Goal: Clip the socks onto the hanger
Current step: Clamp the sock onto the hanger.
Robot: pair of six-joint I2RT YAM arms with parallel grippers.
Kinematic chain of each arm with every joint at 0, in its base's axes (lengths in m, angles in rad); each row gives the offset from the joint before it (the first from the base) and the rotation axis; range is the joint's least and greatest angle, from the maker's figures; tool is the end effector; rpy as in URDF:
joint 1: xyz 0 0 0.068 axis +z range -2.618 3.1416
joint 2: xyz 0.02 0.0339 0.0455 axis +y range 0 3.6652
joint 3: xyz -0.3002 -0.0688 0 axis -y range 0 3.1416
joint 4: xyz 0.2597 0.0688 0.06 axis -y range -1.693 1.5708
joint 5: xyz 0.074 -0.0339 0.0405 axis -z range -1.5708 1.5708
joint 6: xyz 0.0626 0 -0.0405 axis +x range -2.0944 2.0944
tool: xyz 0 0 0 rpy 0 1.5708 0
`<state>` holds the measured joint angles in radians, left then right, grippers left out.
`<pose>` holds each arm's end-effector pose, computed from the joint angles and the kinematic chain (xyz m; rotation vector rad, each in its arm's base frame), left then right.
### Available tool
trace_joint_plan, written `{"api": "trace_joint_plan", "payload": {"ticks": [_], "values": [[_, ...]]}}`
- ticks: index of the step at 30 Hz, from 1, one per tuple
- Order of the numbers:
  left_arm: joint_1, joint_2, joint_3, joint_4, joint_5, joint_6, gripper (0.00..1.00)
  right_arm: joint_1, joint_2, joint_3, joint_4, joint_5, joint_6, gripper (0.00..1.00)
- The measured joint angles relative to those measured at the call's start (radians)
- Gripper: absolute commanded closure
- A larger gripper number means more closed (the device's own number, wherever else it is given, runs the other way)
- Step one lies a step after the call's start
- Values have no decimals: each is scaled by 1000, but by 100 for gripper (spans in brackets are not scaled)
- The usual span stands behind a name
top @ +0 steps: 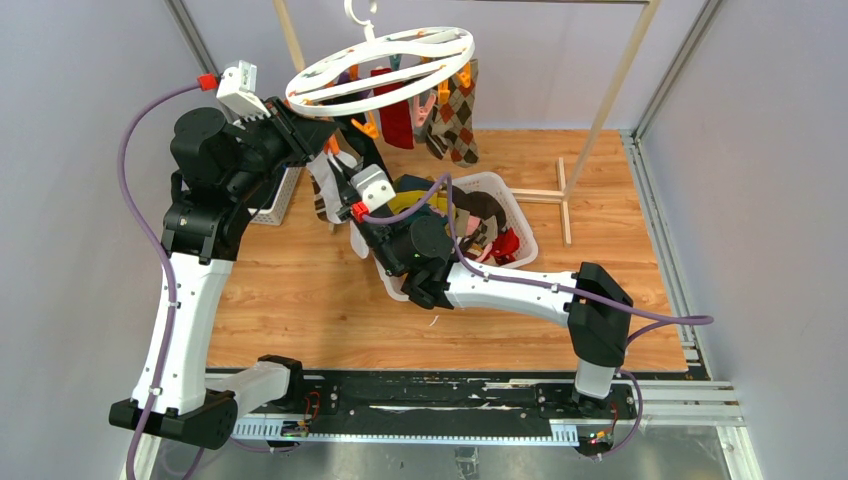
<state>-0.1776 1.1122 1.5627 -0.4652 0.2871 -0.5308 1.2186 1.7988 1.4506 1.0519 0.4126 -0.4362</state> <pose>0.2221 -0.0579 0.5478 -0.0576 1.6389 -0.7750 0.1797 0.4161 0.4587 -0.3721 0.8732 0.5451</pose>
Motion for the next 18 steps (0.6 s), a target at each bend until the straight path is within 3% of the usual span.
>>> {"api": "trace_joint_plan", "payload": {"ticks": [11, 18], "values": [[0, 0, 0, 1, -3, 0, 97, 1, 0, 0, 6, 4, -6, 100], [0, 0, -5, 16, -4, 0, 74, 5, 0, 21, 6, 10, -14, 100]]}}
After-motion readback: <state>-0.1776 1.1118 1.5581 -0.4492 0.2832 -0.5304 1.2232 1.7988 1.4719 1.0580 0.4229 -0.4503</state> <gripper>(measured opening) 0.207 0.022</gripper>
